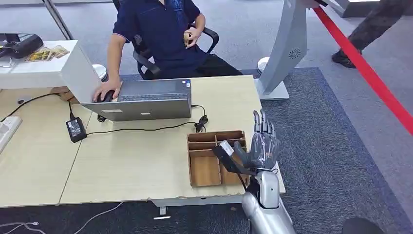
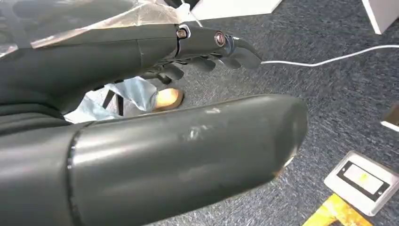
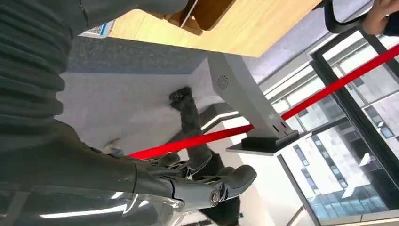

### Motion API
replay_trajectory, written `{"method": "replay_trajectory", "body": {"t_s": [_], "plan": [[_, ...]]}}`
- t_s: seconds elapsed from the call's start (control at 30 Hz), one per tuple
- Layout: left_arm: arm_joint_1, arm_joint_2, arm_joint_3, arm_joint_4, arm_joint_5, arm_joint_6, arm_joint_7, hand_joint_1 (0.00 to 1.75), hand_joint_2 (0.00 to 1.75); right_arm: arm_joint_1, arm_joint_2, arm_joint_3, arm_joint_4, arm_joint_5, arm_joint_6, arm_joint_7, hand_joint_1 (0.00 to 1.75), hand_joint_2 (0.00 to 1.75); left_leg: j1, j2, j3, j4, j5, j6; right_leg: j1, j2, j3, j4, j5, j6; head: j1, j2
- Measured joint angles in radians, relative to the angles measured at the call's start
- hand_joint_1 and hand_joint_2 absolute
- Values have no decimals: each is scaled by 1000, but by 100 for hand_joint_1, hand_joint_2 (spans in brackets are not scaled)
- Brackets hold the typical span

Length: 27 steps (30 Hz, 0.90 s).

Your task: Pass the card to the sensor for recognition and then transmit it.

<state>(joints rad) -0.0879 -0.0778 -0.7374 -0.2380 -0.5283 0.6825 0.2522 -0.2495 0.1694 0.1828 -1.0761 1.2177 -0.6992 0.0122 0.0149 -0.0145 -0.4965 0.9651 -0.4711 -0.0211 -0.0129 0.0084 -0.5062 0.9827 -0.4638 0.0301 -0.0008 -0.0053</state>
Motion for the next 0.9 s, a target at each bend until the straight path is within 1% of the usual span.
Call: {"method": "replay_trajectory", "body": {"t_s": [0.13, 0.27, 0.53, 0.9], "plan": [[0, 0, -4, 0, -2, 0, 0, 0, 0, -2, 7, 0, 0, 0, 0, -3, 0, 175, 0, 0, 0, 0, 0, 0, 0, 0, 0, 0, 0, 0, 0, 0], [-1, 0, -11, 0, 4, 0, 0, 0, 0, -7, 10, 8, 5, -8, 0, 15, 0, 175, 0, 0, 0, 0, 0, 0, 0, 0, 0, 0, 0, 0, 0, 0], [-2, 0, -26, 0, 6, 0, 0, 0, 0, -22, 22, 7, 15, -3, 0, -4, 0, 175, 0, 0, 0, 0, 0, 0, 0, 0, 0, 0, 0, 0, 0, 0], [-2, 0, -31, 0, 5, 0, 0, 0, 0, -25, 27, 6, 33, 4, 0, -10, 0, 175, 0, 0, 0, 0, 0, 0, 0, 0, 0, 0, 0, 0, 0, 0]]}}
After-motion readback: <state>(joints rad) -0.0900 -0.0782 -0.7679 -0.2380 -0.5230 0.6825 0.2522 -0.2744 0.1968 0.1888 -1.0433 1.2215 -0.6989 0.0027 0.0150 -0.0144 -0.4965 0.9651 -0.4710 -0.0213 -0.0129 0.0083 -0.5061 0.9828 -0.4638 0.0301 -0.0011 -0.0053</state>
